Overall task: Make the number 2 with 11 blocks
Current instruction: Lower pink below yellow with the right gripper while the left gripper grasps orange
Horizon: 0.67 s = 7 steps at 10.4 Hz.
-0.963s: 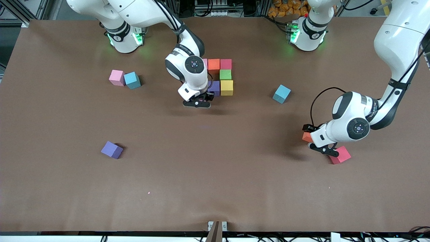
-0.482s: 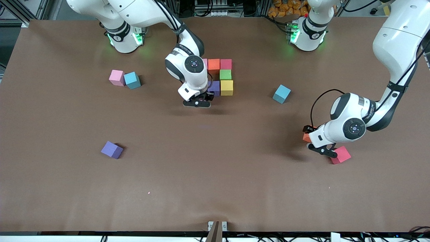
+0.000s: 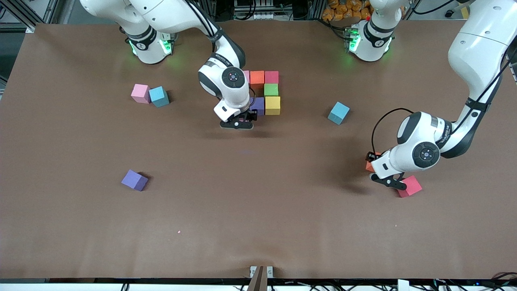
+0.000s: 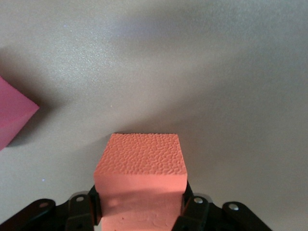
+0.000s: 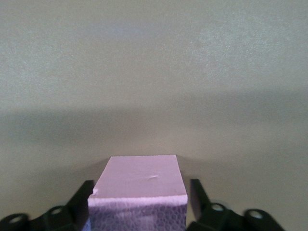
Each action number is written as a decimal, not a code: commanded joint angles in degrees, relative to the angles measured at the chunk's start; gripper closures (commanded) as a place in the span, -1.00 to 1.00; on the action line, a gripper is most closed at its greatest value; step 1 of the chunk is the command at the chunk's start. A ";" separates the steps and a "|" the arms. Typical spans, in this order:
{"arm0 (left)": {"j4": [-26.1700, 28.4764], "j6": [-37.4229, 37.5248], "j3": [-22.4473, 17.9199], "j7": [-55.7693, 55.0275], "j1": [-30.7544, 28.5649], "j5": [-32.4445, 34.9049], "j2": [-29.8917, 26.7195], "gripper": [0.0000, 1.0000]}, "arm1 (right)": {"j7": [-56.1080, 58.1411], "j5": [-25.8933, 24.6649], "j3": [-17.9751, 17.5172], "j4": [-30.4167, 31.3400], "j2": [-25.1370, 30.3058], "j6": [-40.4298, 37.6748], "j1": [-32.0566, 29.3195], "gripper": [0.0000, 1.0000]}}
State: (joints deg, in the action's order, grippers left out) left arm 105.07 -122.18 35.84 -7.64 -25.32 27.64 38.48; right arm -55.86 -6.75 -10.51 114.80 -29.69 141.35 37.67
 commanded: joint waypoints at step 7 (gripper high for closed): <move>-4.96 0.01 0.46 -13.97 7.91 -0.56 -0.60 -0.04 | 8.28 -0.10 0.23 0.33 11.91 -7.11 -6.80 -1.00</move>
State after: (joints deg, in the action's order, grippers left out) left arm 100.87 -122.43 36.55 -19.91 -18.21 27.58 38.37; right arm -51.53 -6.77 -9.85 113.88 -22.10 137.80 33.66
